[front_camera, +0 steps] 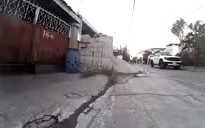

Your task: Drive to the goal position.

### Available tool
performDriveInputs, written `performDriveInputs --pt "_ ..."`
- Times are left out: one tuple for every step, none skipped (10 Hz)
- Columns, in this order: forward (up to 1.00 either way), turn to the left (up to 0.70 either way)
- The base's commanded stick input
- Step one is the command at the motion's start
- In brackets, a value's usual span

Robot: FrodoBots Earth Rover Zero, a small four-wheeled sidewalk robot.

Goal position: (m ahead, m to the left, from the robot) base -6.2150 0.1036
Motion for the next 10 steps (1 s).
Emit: performDriveInputs --pt "0.00 0.00" --pt "0.00 0.00" --pt "0.00 0.00" --pt "0.00 0.00" --pt "0.00 -0.30" --pt "0.00 -0.70" --pt "0.00 -0.70" --pt "0.00 -0.70" --pt "0.00 -0.70" --pt "0.00 -0.70"
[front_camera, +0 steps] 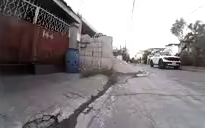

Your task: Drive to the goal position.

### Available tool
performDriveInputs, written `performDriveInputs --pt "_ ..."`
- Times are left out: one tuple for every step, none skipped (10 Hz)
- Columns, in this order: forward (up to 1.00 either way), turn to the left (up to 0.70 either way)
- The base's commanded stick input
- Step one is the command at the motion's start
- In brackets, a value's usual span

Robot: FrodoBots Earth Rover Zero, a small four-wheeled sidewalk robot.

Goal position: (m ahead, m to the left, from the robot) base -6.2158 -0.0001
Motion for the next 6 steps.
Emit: performDriveInputs --pt "0.00 -0.70" --pt "0.00 -0.70" --pt "0.00 -0.70" --pt "0.00 -0.70" --pt "0.00 -0.70" --pt "0.00 -0.70"
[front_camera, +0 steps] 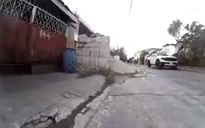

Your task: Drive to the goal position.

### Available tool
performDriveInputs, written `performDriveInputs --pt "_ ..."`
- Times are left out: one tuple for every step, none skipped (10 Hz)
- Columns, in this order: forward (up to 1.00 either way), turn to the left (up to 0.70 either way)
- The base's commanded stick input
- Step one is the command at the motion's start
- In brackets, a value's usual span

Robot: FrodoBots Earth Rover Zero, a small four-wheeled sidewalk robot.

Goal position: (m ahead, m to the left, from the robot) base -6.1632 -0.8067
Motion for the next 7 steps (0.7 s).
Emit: performDriveInputs --pt "0.00 -0.70" --pt "0.00 -0.70" --pt "0.00 -0.70" --pt "0.00 -0.70" --pt "0.00 -0.70" --pt "0.00 -0.70" --pt "0.00 -0.70"
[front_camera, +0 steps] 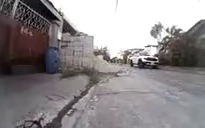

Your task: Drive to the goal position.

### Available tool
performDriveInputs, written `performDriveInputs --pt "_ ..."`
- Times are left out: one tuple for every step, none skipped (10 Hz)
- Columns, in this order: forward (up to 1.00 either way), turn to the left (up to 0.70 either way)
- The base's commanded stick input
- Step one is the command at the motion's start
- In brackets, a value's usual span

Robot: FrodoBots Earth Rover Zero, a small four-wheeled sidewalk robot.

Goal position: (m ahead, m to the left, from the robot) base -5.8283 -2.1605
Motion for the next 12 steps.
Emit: performDriveInputs --pt "0.00 -0.70" --pt "0.00 -0.70" --pt "0.00 -0.70" --pt "0.00 -0.70" --pt "0.00 -0.70" --pt "0.00 -0.70" --pt "0.00 -0.70" --pt "0.00 -0.70" --pt "0.00 -0.70" --pt "0.00 -0.70" --pt "0.00 -0.70" --pt "0.00 -0.70"
